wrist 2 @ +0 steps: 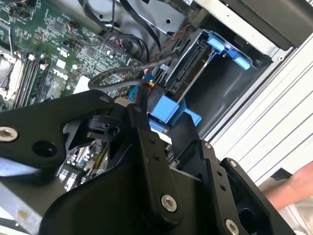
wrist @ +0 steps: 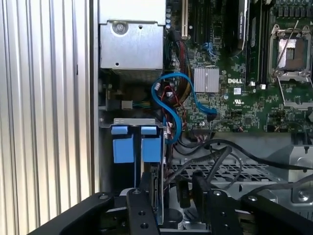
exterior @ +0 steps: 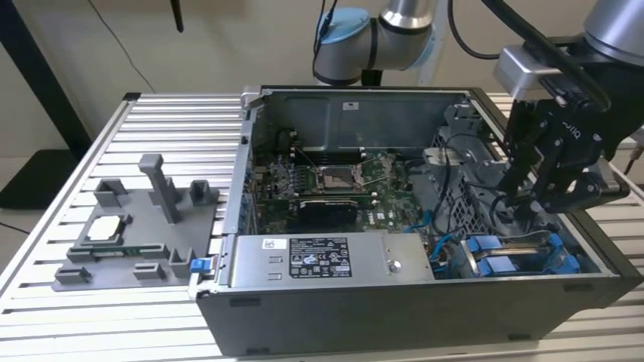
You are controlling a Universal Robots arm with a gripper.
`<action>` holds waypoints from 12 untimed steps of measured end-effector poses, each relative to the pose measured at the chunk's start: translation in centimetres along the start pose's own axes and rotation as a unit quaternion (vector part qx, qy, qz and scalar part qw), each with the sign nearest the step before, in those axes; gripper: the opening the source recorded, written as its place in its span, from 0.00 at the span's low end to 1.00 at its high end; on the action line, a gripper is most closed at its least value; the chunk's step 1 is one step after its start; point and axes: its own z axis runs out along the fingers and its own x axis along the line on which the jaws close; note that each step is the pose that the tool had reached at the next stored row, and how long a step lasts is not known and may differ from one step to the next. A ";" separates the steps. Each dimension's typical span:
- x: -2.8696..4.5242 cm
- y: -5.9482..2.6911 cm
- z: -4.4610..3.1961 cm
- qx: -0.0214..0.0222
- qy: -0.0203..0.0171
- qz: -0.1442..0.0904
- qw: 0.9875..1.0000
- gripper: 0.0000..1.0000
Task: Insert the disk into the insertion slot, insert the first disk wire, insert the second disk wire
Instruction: 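Insert the first disk wire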
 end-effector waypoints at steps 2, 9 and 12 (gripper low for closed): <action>0.00 0.01 0.11 0.002 -0.004 0.000 1.000 1.00; 0.02 0.00 0.23 0.013 -0.005 -0.011 1.000 1.00; 0.01 0.00 0.24 0.013 -0.005 -0.011 1.000 1.00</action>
